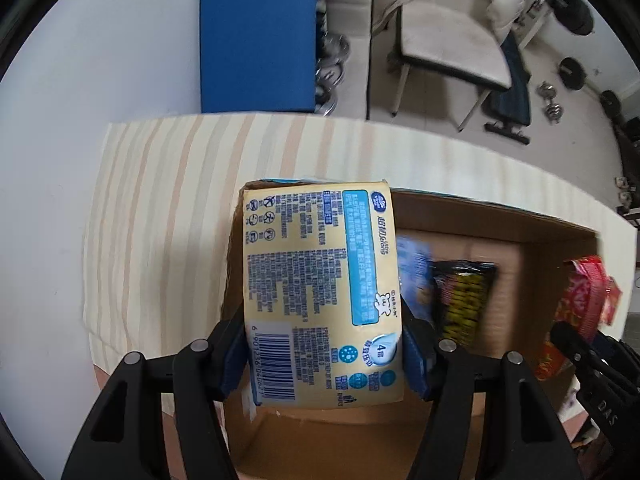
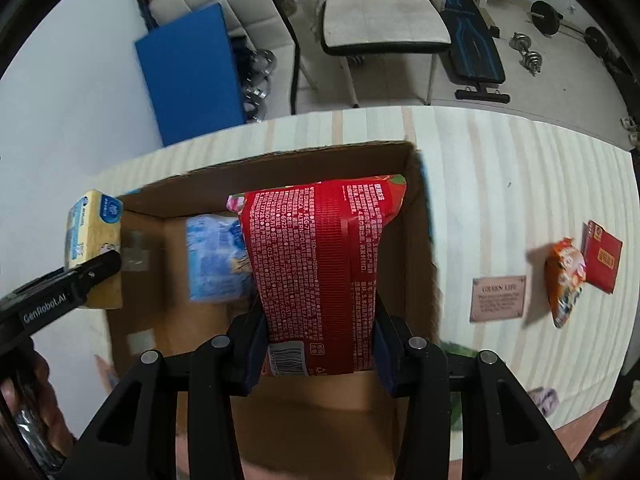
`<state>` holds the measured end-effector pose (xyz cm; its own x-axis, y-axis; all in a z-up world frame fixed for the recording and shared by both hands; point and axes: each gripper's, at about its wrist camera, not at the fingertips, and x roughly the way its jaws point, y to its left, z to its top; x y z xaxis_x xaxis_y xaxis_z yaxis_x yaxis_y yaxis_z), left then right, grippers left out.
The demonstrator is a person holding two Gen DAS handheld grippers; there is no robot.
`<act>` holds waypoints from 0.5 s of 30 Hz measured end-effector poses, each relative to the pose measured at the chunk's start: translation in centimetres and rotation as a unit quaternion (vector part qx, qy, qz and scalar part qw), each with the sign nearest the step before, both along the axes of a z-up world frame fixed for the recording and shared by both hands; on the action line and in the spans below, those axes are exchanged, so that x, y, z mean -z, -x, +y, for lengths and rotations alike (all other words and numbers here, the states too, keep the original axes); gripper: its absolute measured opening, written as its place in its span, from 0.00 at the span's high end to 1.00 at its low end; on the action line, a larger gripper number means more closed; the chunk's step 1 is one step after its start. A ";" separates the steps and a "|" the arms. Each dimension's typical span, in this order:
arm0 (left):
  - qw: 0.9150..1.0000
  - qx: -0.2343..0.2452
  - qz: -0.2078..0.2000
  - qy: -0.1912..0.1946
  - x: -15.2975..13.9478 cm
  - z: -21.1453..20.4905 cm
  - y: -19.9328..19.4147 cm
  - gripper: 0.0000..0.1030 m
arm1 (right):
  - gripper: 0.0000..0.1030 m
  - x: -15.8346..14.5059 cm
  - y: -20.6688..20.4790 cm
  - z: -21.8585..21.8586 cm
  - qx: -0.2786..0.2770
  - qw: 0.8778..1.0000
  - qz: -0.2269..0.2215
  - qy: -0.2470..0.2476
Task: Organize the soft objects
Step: 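Carry the carton and red bag into the box and open both tools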
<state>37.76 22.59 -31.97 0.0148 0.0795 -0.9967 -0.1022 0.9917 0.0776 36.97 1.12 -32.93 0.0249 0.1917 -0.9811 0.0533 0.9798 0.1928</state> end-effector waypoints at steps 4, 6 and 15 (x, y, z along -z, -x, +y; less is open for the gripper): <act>1.000 0.006 0.026 0.004 2.1 0.6 -0.1 0.40 | 0.54 3.2 -0.8 1.2 -0.009 1.000 0.015 0.025; 0.999 0.009 0.037 0.008 3.3 0.6 -0.3 0.40 | 0.54 4.1 -1.0 1.7 -0.015 0.999 0.019 0.035; 0.998 0.003 0.058 0.031 4.8 0.7 -1.5 0.38 | 0.40 6.5 -1.8 2.7 -0.026 0.997 0.029 0.071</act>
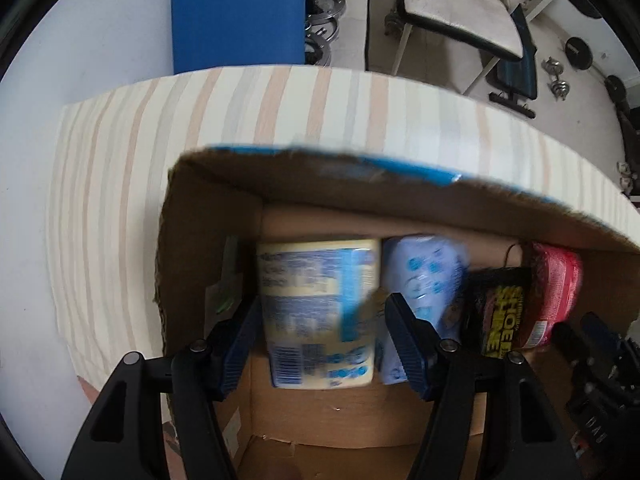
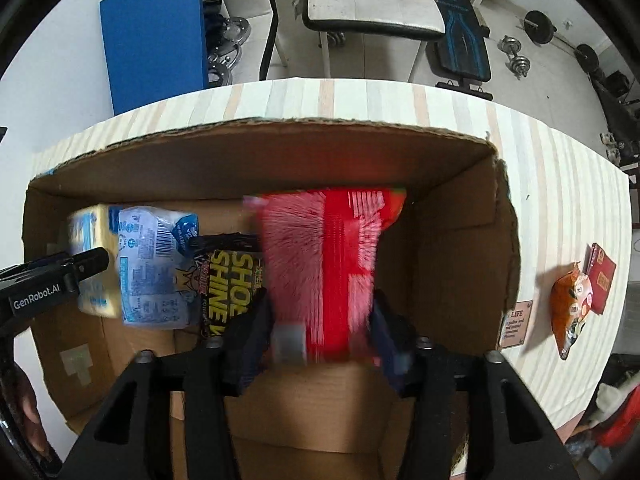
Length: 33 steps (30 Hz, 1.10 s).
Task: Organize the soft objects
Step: 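Carry the carton and red bag into the box and open both tools, then grasp the green pouch with the left tool while the right tool grasps the lavender sock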
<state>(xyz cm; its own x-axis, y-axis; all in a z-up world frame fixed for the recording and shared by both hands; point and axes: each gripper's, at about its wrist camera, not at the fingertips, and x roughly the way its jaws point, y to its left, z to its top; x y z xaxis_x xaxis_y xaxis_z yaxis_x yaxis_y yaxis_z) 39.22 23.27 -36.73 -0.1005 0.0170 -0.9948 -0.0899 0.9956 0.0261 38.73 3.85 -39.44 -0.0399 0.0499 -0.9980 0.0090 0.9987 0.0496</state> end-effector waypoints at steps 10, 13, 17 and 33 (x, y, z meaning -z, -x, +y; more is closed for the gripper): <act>0.998 0.014 -0.054 -0.014 -4.2 -0.6 1.9 0.05 | 0.04 -2.4 0.9 0.7 -0.014 1.000 -0.005 -0.014; 0.998 0.018 -0.066 -0.016 -5.1 -1.1 3.6 0.03 | 0.00 -2.9 2.1 0.7 -0.015 1.000 -0.009 -0.026; 0.996 0.017 -0.086 -0.015 -6.3 -1.8 5.6 0.03 | 0.00 -4.0 3.9 0.3 -0.020 0.999 -0.020 -0.020; 0.986 0.017 -0.166 -0.009 -14.4 -4.7 12.9 0.03 | 0.00 -12.4 10.9 -0.8 -0.018 0.993 -0.088 -0.071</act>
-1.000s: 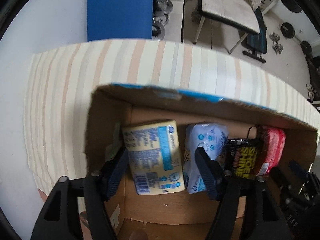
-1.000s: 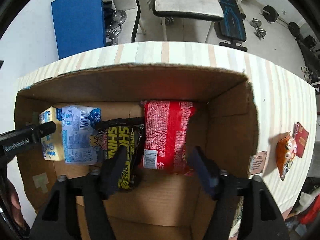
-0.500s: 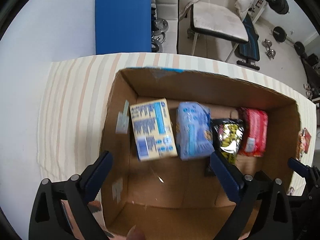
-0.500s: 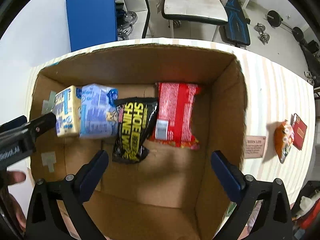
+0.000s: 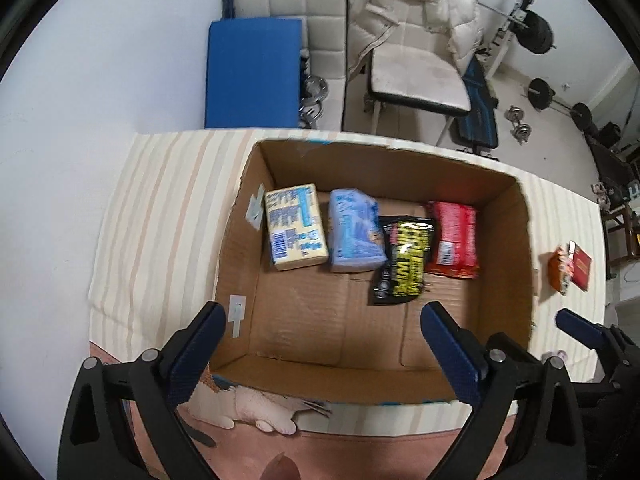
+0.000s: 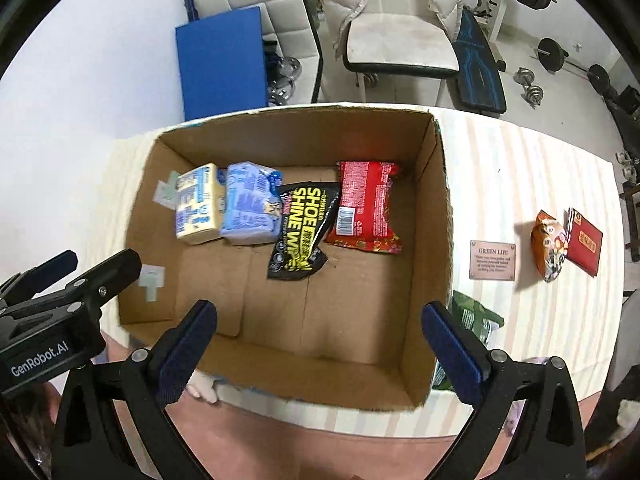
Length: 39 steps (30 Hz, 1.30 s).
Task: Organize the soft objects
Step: 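Grasp the green pouch with the left tool while the right tool grasps the lavender sock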
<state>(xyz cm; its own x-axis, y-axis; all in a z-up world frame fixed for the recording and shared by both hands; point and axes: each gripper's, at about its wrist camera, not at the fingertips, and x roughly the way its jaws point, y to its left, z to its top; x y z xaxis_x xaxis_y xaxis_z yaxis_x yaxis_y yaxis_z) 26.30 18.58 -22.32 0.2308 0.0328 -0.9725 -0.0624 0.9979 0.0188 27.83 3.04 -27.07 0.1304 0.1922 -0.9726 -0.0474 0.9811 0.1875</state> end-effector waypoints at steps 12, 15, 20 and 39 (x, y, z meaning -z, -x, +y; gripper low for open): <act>0.978 0.197 -0.022 -0.064 -3.2 -17.0 -0.6 0.03 | 0.00 -2.5 5.3 -15.9 0.164 0.986 0.003 -0.030; 0.958 0.274 0.014 -0.085 0.0 -24.1 -1.0 0.03 | 0.00 -0.3 7.5 -21.5 0.216 0.976 0.029 -0.012; 0.921 0.353 0.098 -0.132 7.8 -32.0 -0.9 0.03 | 0.00 7.0 11.4 -27.7 0.288 0.952 0.100 -0.021; 0.867 0.335 0.333 -0.157 25.4 -35.5 -0.1 0.27 | 0.29 18.8 14.7 -29.9 0.334 0.921 0.184 -0.077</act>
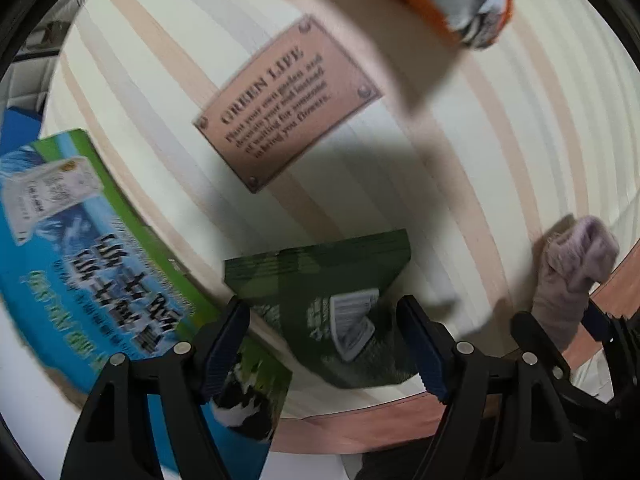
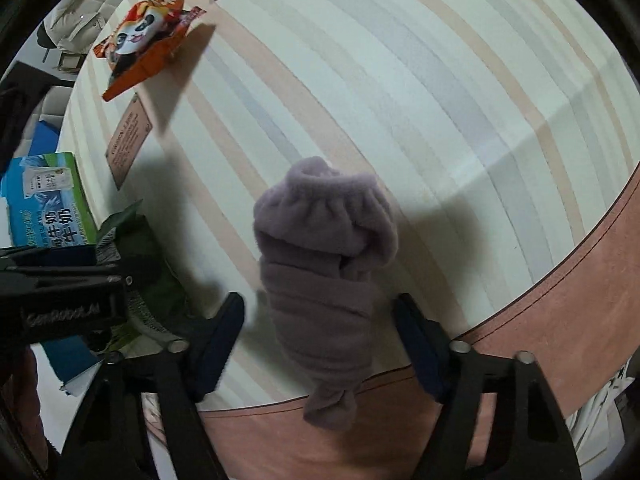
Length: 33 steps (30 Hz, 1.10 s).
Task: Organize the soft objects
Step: 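Grasp the green pouch with the left tool while the right tool grasps the lavender sock, then carry the green pouch and sock into the box and open both tools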
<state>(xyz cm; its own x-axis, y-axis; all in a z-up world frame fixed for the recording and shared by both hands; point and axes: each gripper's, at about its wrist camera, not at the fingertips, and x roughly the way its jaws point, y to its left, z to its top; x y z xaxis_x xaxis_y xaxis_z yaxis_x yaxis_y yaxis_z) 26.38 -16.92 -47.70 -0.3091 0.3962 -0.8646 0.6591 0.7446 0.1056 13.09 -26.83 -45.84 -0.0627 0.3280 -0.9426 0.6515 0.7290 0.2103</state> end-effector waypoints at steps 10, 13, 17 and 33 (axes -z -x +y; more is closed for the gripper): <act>0.999 -0.039 -0.015 0.031 -0.4 1.8 3.0 0.67 | 0.59 -0.1 -0.2 -0.1 -0.035 0.999 0.011 0.031; 0.996 -0.061 -0.033 0.060 -2.3 2.3 3.5 0.68 | 0.60 -0.5 -0.7 0.4 -0.054 0.997 0.014 0.045; 0.988 -0.089 -0.059 0.116 -6.5 2.9 4.2 0.69 | 0.61 -2.8 -1.5 0.9 -0.068 0.997 -0.007 0.047; 0.927 -0.193 -0.239 0.216 -27.9 17.6 -2.9 0.69 | 0.61 -20.9 -8.4 9.0 -0.188 0.967 -0.172 -0.005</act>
<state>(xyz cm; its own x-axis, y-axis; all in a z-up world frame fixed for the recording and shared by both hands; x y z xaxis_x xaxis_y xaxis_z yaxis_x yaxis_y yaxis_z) 29.31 0.72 -19.79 0.1040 -0.0801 -0.9913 0.2890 0.9562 -0.0470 21.48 -17.79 -24.96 0.1370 0.3524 -0.9258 0.2302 0.8976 0.3758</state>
